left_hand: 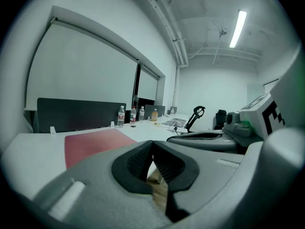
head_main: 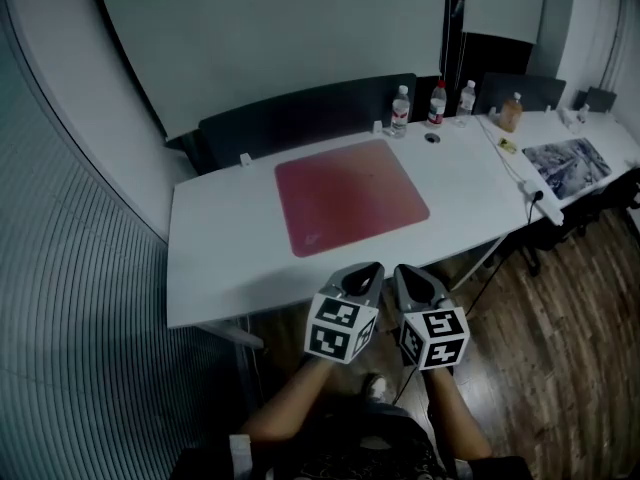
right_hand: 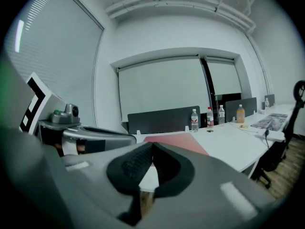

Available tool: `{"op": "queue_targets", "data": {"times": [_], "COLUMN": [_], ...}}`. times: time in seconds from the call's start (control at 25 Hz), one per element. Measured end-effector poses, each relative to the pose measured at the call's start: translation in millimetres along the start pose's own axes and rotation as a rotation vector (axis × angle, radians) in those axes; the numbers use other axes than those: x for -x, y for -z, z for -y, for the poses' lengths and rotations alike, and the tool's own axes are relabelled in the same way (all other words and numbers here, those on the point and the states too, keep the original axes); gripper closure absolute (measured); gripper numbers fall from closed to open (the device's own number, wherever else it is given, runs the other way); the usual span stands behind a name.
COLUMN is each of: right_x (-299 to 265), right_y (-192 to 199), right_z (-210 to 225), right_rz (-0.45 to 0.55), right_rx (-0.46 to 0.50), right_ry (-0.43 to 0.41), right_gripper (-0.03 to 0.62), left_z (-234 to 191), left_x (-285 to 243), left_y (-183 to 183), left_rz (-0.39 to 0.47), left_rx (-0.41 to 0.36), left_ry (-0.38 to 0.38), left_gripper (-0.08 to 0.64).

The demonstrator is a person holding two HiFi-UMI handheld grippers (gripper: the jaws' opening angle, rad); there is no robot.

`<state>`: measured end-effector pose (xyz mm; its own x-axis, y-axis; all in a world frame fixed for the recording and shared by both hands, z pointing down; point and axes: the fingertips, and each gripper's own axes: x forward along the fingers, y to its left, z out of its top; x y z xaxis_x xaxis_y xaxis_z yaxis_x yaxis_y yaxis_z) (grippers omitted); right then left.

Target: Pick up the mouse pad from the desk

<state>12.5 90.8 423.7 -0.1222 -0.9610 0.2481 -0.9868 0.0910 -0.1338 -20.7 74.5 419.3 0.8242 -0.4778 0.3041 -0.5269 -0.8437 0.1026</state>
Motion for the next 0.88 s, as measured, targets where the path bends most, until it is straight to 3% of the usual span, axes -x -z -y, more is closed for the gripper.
{"op": "queue_targets", "data": {"times": [0.4,0.88], "right_x": [-36.5,-56.5], "right_y": [2.4,-2.7], "right_z": [50.3,71.8], "right_rz": [-0.028,-0.035], "right_rx": [-0.021,-0.018], "right_ry": [-0.058,-0.149], "right_gripper": [0.589,0.589], "left_z": [-9.7,-18.4], "left_x": [-58.6,-85.7], "left_y": [-2.4,-6.6], "left_rz": [-0.036,-0.059], "left_rx": [0.01,0.017], "left_ry": [-0.055,-0.135], "left_gripper": [0.554,0.554]}}
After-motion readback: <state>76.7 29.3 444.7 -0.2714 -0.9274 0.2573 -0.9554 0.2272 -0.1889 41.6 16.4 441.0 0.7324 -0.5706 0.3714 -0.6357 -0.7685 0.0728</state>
